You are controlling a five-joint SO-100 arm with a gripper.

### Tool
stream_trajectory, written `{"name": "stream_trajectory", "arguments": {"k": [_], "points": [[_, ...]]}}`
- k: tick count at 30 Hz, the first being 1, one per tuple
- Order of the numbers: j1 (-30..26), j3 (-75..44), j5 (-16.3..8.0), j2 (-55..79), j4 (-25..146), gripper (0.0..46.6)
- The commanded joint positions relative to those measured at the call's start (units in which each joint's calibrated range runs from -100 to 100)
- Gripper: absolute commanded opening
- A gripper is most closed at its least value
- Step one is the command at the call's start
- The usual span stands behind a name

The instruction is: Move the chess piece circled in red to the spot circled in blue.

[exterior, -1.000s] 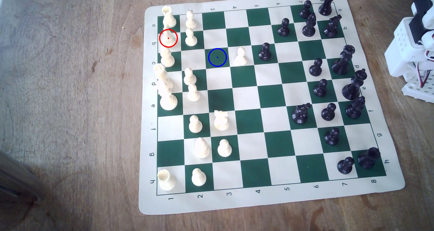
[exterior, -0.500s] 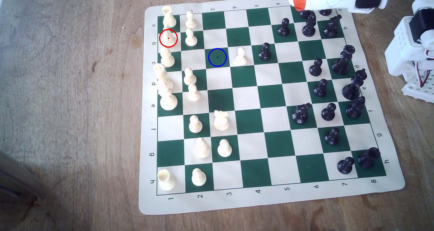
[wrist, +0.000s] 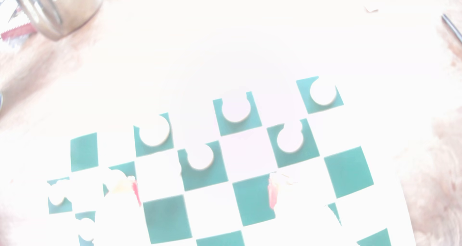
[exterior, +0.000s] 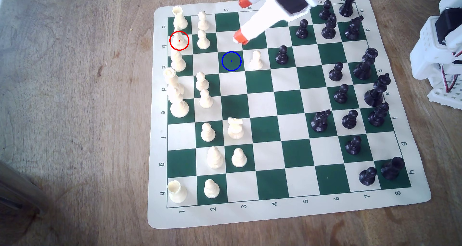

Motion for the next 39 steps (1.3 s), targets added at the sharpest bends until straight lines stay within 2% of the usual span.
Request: {"name": "stream_trajectory", "arguments": {"k": [1,5,11,15,20,39], "points": [[0.5,-12.8,-0.5,8.6,-6.0,29.7],[0.7,-17.3,-1.8,13.4,-8.7,29.4],[1.0,-17.5,-3.4,18.9,-15.8,27.0],[1.8,-19.2,-3.2,22.7,-16.0,27.3],[2.2,-22.4,-1.2,27.0,-12.8,27.1],[2.8,-38.9,-2.1,42.4,-15.4,27.8]]}}
